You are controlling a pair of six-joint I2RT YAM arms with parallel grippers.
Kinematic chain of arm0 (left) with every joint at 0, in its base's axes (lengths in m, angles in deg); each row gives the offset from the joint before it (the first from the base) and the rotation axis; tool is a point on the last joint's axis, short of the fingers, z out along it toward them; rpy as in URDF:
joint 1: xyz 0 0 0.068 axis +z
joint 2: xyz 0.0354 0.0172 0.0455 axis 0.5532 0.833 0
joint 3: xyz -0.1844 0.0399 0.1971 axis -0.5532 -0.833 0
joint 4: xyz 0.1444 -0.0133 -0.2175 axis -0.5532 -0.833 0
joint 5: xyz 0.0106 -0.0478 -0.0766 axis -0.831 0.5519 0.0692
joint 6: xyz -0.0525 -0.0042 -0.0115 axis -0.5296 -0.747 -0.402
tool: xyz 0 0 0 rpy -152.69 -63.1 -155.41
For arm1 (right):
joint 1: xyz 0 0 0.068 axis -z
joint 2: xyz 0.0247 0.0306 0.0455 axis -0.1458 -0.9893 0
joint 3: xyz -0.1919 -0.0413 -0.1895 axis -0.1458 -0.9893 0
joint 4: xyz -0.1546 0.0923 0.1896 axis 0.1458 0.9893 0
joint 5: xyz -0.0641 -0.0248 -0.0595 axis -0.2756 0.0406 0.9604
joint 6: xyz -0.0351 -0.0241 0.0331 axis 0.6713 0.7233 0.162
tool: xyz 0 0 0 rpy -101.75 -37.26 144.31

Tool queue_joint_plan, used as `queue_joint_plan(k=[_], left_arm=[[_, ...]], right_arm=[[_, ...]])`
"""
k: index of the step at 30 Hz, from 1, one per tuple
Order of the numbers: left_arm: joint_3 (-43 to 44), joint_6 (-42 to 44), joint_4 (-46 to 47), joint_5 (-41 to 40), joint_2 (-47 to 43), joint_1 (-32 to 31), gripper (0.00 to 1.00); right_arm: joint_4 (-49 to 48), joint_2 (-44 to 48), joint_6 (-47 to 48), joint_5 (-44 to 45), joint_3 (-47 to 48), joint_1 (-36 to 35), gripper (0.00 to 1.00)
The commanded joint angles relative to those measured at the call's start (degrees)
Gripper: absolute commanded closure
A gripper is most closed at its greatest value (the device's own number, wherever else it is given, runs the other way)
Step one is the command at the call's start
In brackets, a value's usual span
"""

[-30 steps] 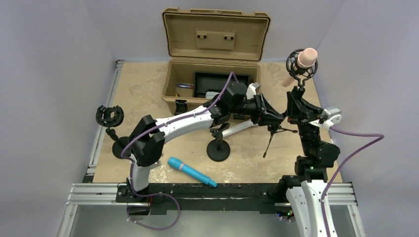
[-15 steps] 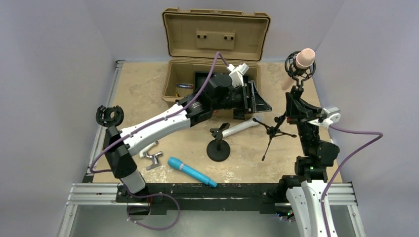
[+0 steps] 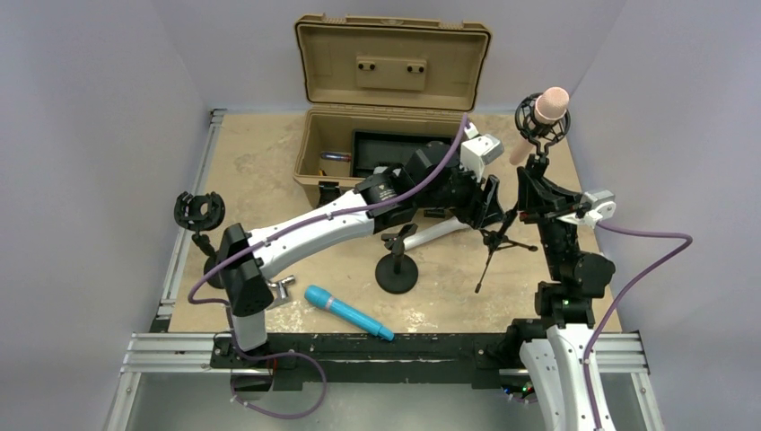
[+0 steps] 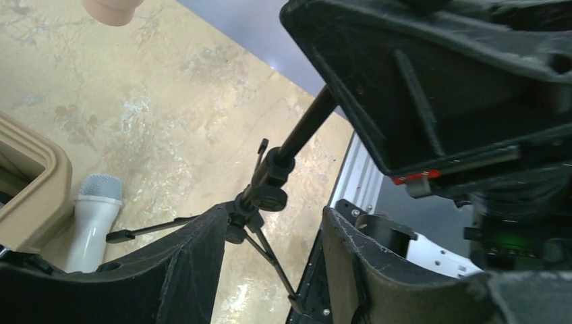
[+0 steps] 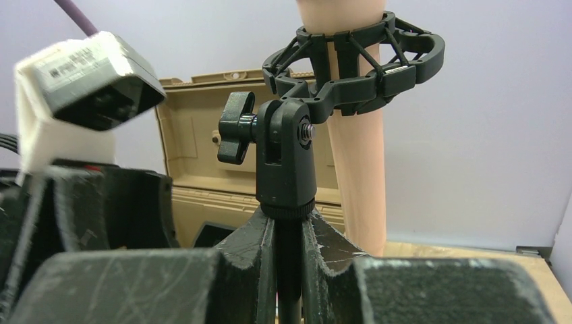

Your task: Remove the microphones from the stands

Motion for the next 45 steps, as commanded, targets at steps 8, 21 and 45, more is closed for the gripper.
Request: queue_joint_plan(k=[8,21,45], left_arm=[[8.9,0.63,-3.48,4.0,6.03,0.17,0.52],[9.73,-5.24,-3.22,7.36,9.07,0.17,0.64],[-9.42,-83.7,42.53,19.13,8.96,5.08,1.0]], right_arm=[[-5.4,0.04,-0.49,0.18,3.43,-0.18,1.0],[-5.45,0.4,-0.72,0.18,3.39,-0.18,1.0],[-10.02,4.77,-0.58,0.62,-1.71,-0.16,1.0]])
